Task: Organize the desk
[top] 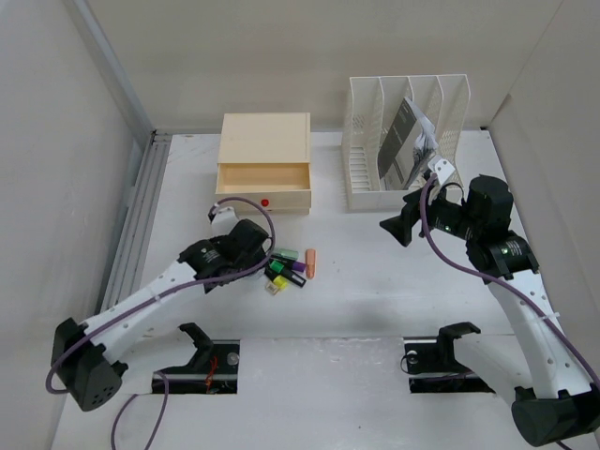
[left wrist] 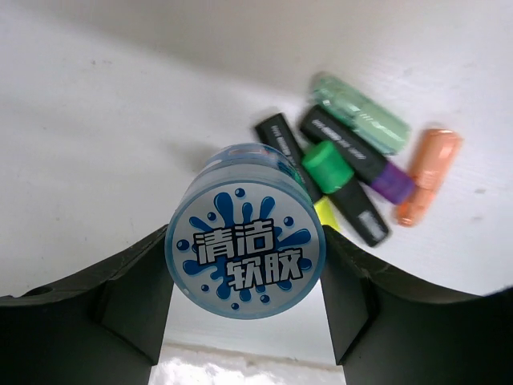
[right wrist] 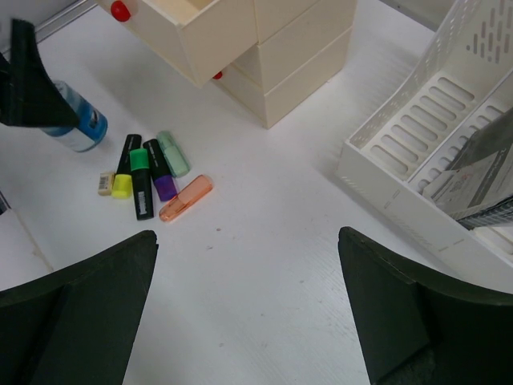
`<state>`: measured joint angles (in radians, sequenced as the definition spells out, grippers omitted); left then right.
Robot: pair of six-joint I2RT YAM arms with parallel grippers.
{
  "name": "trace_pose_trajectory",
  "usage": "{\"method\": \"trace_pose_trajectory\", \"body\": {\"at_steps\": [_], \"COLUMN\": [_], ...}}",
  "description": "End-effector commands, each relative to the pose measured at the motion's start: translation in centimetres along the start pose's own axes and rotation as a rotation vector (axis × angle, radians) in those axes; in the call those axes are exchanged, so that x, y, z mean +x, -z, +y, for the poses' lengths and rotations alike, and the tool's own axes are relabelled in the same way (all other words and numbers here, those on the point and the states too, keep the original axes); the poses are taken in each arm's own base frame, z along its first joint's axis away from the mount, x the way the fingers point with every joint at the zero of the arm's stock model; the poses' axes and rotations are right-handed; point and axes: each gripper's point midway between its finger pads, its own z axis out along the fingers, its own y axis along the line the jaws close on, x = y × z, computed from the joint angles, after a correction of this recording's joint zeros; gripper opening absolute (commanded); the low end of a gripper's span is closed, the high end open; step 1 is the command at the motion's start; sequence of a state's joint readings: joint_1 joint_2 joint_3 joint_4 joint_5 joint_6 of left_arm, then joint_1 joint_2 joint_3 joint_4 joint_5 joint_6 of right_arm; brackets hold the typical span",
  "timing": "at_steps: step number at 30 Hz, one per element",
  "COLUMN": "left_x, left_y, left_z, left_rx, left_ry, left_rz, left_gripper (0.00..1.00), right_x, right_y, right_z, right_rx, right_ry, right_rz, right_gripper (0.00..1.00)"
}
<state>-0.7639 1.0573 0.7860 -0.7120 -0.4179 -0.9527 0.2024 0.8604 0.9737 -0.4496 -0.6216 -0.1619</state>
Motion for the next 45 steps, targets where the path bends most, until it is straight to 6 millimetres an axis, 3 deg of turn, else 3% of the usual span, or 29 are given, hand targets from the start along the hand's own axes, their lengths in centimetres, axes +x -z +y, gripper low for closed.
{"method": "trace_pose_trajectory", "body": {"at_steps": [1, 3, 4, 6, 7, 9, 12, 15, 16, 17, 23, 24, 26, 30, 31, 35, 38, 41, 45], "left_x": [-4.2, -5.0, -6.4, -7.2, -8.7, -9.7, -11.8, -13.2, -13.4, -14.1, -15.9, -16.5, -17.4, -20.5, -20.9, -23.1, -24.3, -25.2, -26.2], "left_y": [4.7, 6.7, 8.7, 10.9, 13.3, 15.4, 20.1, 23.0, 23.0, 24.6, 26.9, 27.8, 28.2, 30.7, 30.3, 31.3, 31.6, 31.7, 31.8], "left_z": [-1.6, -2.3, -2.9, -3.5, -4.1, -4.7, -6.0, -6.8, -7.2, -7.8, -10.6, -11.1, -11.8, -11.5, -11.8, -12.3, -12.5, -13.4, -13.6], "left_rx": [0.12, 0.19, 0.258, 0.343, 0.436, 0.529, 0.752, 0.906, 0.925, 1.004, 1.164, 1.2, 1.213, 1.271, 1.258, 1.276, 1.278, 1.283, 1.279], "left_ry": [0.101, 0.123, 0.158, 0.187, 0.221, 0.255, 0.352, 0.415, 0.433, 0.465, 0.529, 0.533, 0.558, 0.658, 0.67, 0.721, 0.755, 0.77, 0.829], "left_rz": [-0.099, -0.11, -0.14, -0.148, -0.192, -0.22, -0.285, -0.332, -0.336, -0.349, -0.362, -0.373, -0.387, -0.492, -0.503, -0.571, -0.615, -0.629, -0.641], "left_gripper": [0.0, 0.0, 0.0, 0.0, 0.0, 0.0, 0.0, 0.0, 0.0, 0.0, 0.0, 0.0, 0.0, 0.0, 0.0, 0.0, 0.0, 0.0, 0.0], "right_x": [-2.5, -2.6, -2.6, -2.7, -2.6, -2.7, -4.9, -7.6, -8.3, -8.9, -13.5, -13.9, -15.7, -17.7, -18.5, -21.2, -21.8, -22.6, -23.2], "right_y": [0.6, 0.6, 0.7, 0.7, 0.7, 0.8, 1.3, 1.7, 1.8, 1.7, 0.3, -0.7, -0.9, -2.9, -3.1, -4.2, -6.0, -7.3, -7.7], "right_z": [0.2, 0.8, 0.8, 1.5, 2.4, 3.4, 5.1, 6.0, 6.2, 6.1, 8.4, 8.2, 9.7, 9.2, 8.5, 9.2, 8.3, 8.7, 8.6], "right_rx": [-0.005, -0.038, -0.046, -0.091, -0.144, -0.201, -0.294, -0.339, -0.356, -0.358, -0.394, -0.373, -0.398, -0.272, -0.233, -0.191, -0.101, -0.065, -0.05], "right_ry": [0.052, 0.053, 0.051, 0.081, 0.084, 0.086, 0.069, 0.078, 0.039, 0.033, 0.071, 0.07, 0.089, 0.096, 0.107, 0.087, 0.046, -0.007, -0.075], "right_rz": [-0.06, -0.064, -0.066, -0.073, -0.082, -0.09, -0.161, -0.254, -0.262, -0.274, -0.368, -0.369, -0.408, -0.456, -0.475, -0.517, -0.515, -0.512, -0.506], "right_gripper": [0.99, 0.99, 0.99, 0.99, 0.99, 0.99, 0.99, 0.99, 0.99, 0.99, 0.99, 0.99, 0.99, 0.99, 0.99, 0.99, 0.99, 0.99, 0.99]}}
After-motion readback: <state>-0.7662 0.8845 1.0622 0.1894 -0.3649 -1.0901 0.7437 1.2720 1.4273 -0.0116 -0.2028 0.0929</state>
